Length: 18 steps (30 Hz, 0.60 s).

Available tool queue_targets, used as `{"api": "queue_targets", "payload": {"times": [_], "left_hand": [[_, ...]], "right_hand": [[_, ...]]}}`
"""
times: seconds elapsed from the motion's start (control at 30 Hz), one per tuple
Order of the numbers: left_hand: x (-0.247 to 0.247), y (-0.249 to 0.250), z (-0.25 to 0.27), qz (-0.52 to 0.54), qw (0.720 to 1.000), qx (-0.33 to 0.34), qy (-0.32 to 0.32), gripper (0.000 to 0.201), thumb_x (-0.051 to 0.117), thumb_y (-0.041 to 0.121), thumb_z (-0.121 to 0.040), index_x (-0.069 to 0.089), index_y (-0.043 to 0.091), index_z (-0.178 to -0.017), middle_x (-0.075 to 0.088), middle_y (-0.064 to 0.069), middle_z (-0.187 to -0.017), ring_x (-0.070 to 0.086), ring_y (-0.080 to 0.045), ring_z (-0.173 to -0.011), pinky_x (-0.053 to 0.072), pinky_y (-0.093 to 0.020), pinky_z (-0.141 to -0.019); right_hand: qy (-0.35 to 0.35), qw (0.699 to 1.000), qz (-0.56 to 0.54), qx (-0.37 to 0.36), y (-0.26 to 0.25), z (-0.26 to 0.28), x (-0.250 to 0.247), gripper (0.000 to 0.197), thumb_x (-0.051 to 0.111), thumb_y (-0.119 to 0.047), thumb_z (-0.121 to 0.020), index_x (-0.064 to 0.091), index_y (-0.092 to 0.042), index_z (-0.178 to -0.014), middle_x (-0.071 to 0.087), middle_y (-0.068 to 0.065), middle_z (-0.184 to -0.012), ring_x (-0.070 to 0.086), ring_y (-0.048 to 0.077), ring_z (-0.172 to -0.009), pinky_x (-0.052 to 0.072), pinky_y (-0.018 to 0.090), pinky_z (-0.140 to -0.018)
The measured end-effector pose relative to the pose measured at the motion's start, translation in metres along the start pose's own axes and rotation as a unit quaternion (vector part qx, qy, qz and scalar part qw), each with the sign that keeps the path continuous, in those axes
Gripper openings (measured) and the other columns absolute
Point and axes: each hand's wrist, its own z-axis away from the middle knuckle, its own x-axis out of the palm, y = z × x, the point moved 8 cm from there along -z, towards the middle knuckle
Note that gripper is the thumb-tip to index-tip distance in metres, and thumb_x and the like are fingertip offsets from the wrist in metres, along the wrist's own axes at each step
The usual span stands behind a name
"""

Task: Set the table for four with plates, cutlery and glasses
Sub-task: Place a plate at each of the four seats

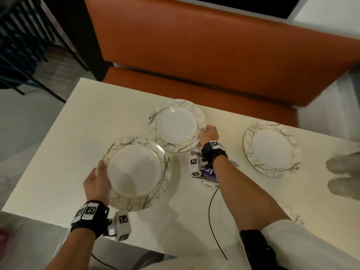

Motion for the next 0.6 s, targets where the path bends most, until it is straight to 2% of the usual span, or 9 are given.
{"api": "queue_targets", "payload": {"times": [0.07, 0.17, 0.27, 0.33, 0.43, 0.5, 0.57, 0.6], "left_hand": [[0.003, 0.002, -0.002, 0.002, 1.000, -0.001, -0.001, 0.046, 0.050, 0.042, -0.106, 0.064, 0.001, -0.092, 0.057, -0.008, -0.074, 0.051, -0.017, -0.065, 0.041, -0.026, -0.059], [0.009, 0.006, -0.006, 0.005, 1.000, -0.002, -0.008, 0.046, 0.050, 0.042, -0.106, 0.066, 0.001, -0.094, 0.060, -0.009, -0.078, 0.052, -0.016, -0.066, 0.042, -0.025, -0.059], [0.014, 0.010, -0.007, 0.016, 1.000, -0.002, -0.012, 0.043, 0.051, 0.042, -0.106, 0.067, 0.003, -0.095, 0.062, -0.004, -0.077, 0.054, -0.014, -0.068, 0.042, -0.024, -0.060], [0.016, 0.011, -0.008, 0.025, 1.000, -0.002, -0.013, 0.041, 0.052, 0.041, -0.106, 0.068, 0.005, -0.096, 0.062, -0.003, -0.078, 0.055, -0.013, -0.068, 0.043, -0.024, -0.061], [0.017, 0.006, -0.010, 0.037, 0.999, -0.011, -0.017, 0.040, 0.054, 0.045, -0.104, 0.067, 0.009, -0.089, 0.059, -0.006, -0.079, 0.053, -0.019, -0.070, 0.045, -0.029, -0.064], [0.016, 0.002, -0.011, 0.047, 0.999, -0.013, -0.021, 0.039, 0.055, 0.046, -0.103, 0.067, 0.014, -0.084, 0.059, -0.008, -0.082, 0.054, -0.021, -0.072, 0.047, -0.032, -0.066], [0.015, 0.001, -0.010, 0.044, 0.999, -0.012, -0.021, 0.041, 0.055, 0.048, -0.103, 0.065, 0.013, -0.084, 0.060, -0.010, -0.083, 0.054, -0.022, -0.073, 0.047, -0.032, -0.067], [0.014, 0.001, -0.010, 0.042, 0.999, -0.010, -0.018, 0.041, 0.055, 0.048, -0.103, 0.064, 0.014, -0.082, 0.061, -0.009, -0.083, 0.054, -0.022, -0.072, 0.047, -0.032, -0.067]], "right_hand": [[-0.006, 1.000, 0.000, 0.002, 0.001, 0.000, 0.005, 0.023, 0.055, -0.017, -0.097, 0.055, -0.019, -0.121, 0.069, 0.010, -0.104, 0.072, 0.031, -0.063, 0.056, 0.031, -0.042], [-0.026, 1.000, -0.004, 0.000, 0.000, -0.001, 0.010, 0.019, 0.057, -0.014, -0.098, 0.054, -0.017, -0.117, 0.065, 0.008, -0.100, 0.073, 0.028, -0.056, 0.060, 0.040, -0.045], [-0.030, 0.999, 0.021, -0.017, -0.002, -0.004, 0.016, 0.019, 0.059, -0.011, -0.096, 0.054, -0.013, -0.115, 0.066, 0.013, -0.107, 0.072, 0.026, -0.054, 0.054, 0.028, -0.040], [-0.038, 0.999, 0.028, -0.022, -0.003, -0.006, 0.020, 0.018, 0.059, -0.010, -0.096, 0.054, -0.012, -0.113, 0.067, 0.015, -0.108, 0.072, 0.026, -0.053, 0.056, 0.030, -0.042], [-0.045, 0.998, 0.030, -0.027, -0.004, -0.006, 0.022, 0.018, 0.059, -0.011, -0.096, 0.055, -0.012, -0.113, 0.068, 0.015, -0.106, 0.073, 0.026, -0.055, 0.058, 0.034, -0.044], [-0.062, 0.997, 0.029, -0.021, -0.003, -0.004, 0.025, 0.022, 0.060, -0.015, -0.096, 0.055, -0.014, -0.117, 0.067, 0.014, -0.105, 0.074, 0.026, -0.057, 0.061, 0.042, -0.048], [-0.068, 0.997, 0.025, -0.016, -0.002, -0.004, 0.026, 0.032, 0.063, -0.021, -0.094, 0.053, -0.016, -0.124, 0.067, 0.012, -0.108, 0.076, 0.027, -0.067, 0.063, 0.047, -0.056], [-0.061, 0.997, 0.032, -0.021, -0.004, -0.003, 0.022, 0.038, 0.065, -0.024, -0.092, 0.053, -0.016, -0.127, 0.068, 0.012, -0.113, 0.076, 0.028, -0.078, 0.063, 0.048, -0.066]]}}
